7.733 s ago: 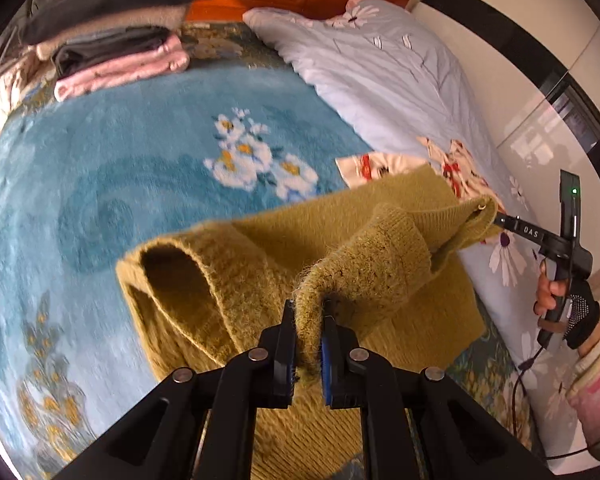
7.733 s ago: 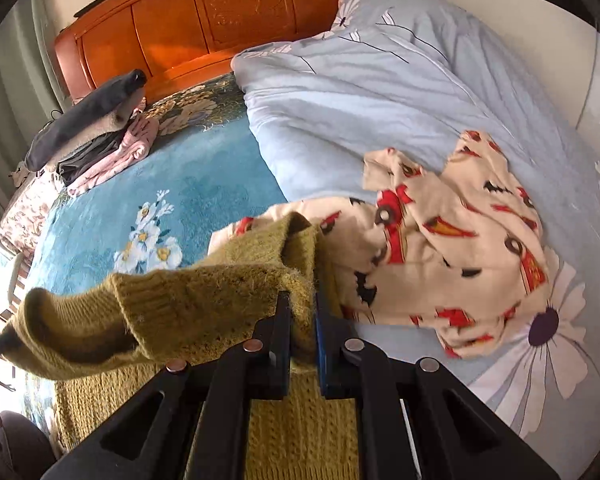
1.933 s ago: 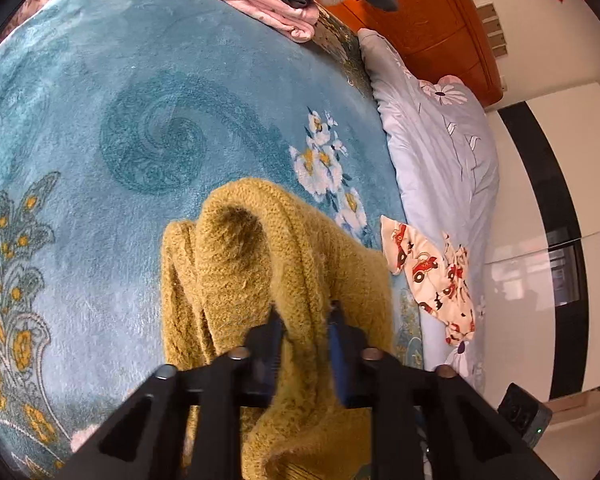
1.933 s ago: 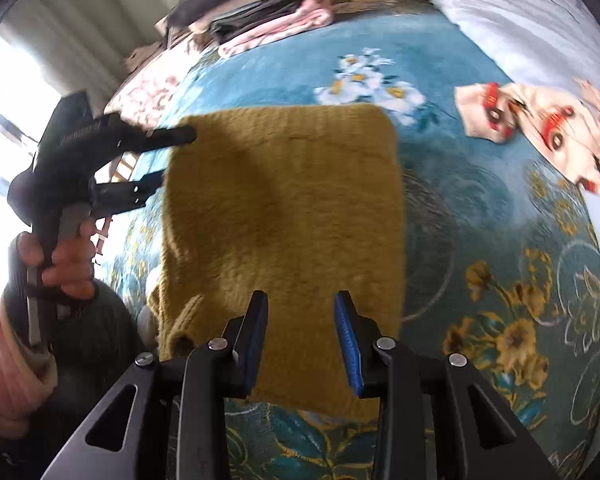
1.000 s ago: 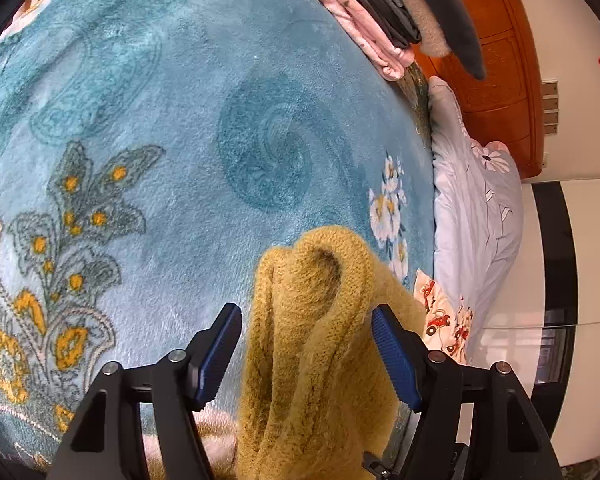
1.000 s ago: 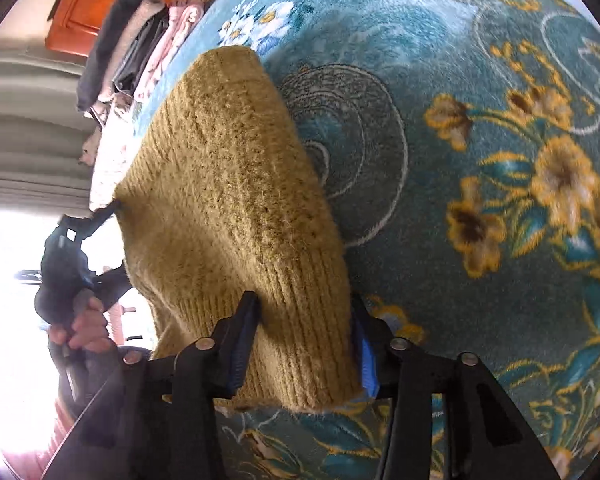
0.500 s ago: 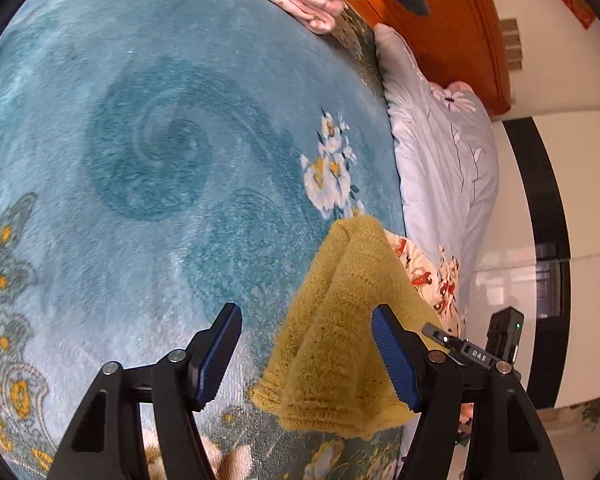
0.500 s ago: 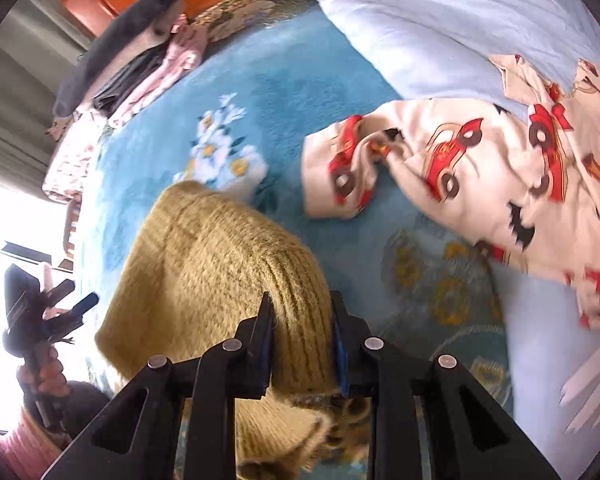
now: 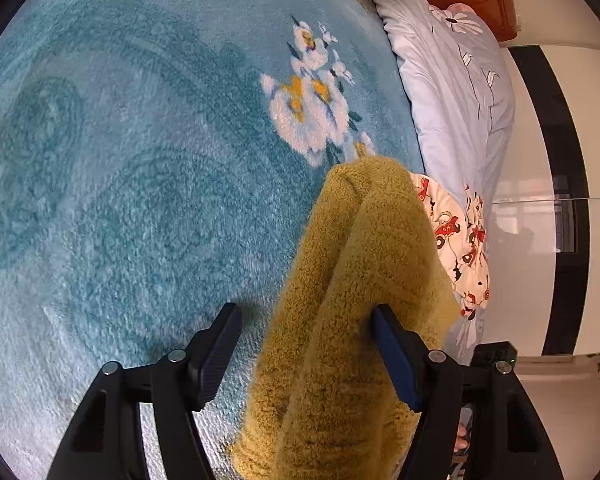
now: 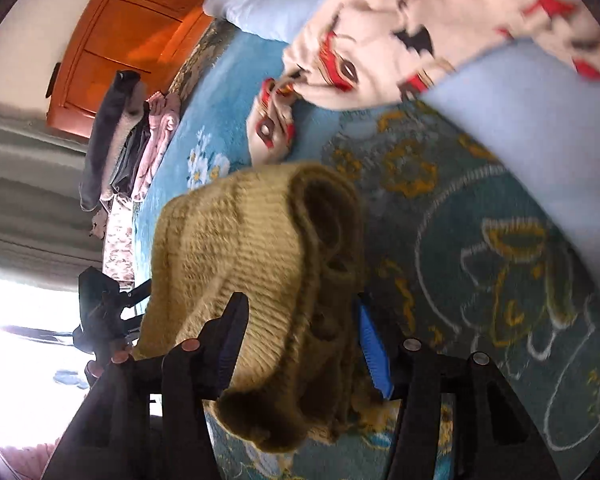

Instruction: Fold clothes

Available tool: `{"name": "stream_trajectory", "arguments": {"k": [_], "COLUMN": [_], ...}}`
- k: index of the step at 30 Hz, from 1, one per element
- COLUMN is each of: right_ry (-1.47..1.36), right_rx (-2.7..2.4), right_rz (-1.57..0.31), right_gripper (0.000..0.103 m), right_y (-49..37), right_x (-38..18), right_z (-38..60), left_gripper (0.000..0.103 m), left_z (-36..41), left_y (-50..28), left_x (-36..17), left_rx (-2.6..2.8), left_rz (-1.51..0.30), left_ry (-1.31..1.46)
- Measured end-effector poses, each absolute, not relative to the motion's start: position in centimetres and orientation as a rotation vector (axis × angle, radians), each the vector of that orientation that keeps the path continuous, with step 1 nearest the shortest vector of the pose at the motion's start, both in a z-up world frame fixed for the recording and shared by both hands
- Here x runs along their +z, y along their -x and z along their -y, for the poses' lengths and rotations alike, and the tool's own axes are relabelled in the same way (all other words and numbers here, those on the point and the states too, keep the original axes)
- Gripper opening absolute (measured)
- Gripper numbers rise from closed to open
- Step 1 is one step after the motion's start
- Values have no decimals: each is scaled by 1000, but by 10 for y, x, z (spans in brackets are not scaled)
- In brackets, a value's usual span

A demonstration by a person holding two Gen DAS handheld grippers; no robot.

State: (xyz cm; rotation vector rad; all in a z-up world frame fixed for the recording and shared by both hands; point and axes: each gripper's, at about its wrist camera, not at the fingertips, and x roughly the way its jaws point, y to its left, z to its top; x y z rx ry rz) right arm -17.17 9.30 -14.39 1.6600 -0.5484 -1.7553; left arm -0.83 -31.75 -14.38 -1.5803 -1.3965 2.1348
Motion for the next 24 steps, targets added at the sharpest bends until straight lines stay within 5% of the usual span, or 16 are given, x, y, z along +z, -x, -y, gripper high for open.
{"name": "stream_trajectory", "arguments": {"k": [5, 15, 18, 20, 24], "right_ry": [-1690, -1657, -1672, -1694, -1694], "right_rx": [-1649, -1697, -1743, -1757, -1794], "right_rz": [828, 748, 676, 658, 591], "right_gripper": [63, 68, 58, 43, 37], "right_y": [166, 171, 169, 167, 164], "right_x": [-169, -162, -159, -157, -137], "right_z": [-104, -78, -71, -69, -59], "left_gripper": [74, 71, 53, 38, 33], "left_z": [316, 296, 294, 290, 289], "left_y": [9, 22, 20, 18, 5], "left_x": [-147, -147, -143, -136, -118], "left_rx": [2095, 2064, 2131, 2188, 2254], "left_rz": [1478, 1425, 1382, 1336, 1328], "left_ry": [1538, 1592, 1620, 1614, 1529]}}
